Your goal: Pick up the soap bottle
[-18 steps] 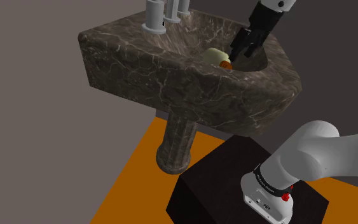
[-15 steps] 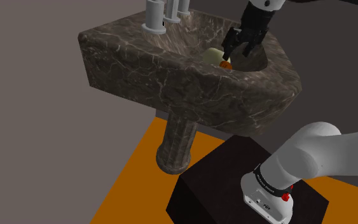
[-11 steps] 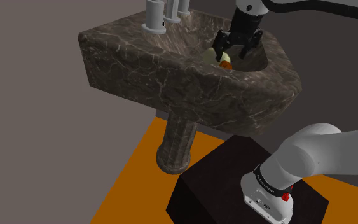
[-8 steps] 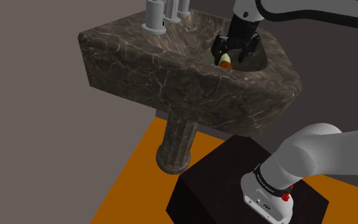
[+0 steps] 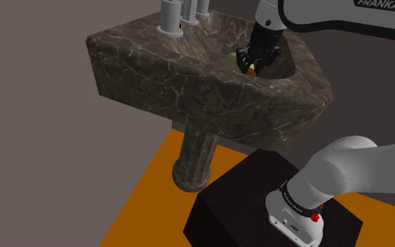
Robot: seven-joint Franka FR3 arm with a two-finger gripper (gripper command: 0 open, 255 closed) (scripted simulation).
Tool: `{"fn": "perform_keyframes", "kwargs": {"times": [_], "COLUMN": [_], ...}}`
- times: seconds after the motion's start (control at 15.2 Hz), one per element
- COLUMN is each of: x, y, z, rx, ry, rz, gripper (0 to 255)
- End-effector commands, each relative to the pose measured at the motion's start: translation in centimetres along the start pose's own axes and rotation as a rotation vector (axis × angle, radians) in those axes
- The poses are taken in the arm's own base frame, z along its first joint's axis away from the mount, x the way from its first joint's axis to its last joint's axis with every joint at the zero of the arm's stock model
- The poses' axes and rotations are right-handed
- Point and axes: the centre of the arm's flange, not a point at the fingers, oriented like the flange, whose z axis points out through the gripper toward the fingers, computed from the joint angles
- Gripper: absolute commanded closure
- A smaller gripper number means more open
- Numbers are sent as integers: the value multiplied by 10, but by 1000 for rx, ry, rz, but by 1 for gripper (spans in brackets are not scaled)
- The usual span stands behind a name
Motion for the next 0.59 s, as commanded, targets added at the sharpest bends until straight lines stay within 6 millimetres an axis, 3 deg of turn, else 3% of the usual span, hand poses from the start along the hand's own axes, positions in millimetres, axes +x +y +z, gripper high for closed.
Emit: {"fn": "perform_keyframes", "kwargs": {"times": [0.0, 0.26, 0.53], "x": [0, 0, 4], "y": [0, 0, 4], "z": [0, 1, -20], "rx": [0, 0, 0], "ry": [0, 0, 0], "rz": [0, 0, 0], "gripper": [255, 255, 255]}}
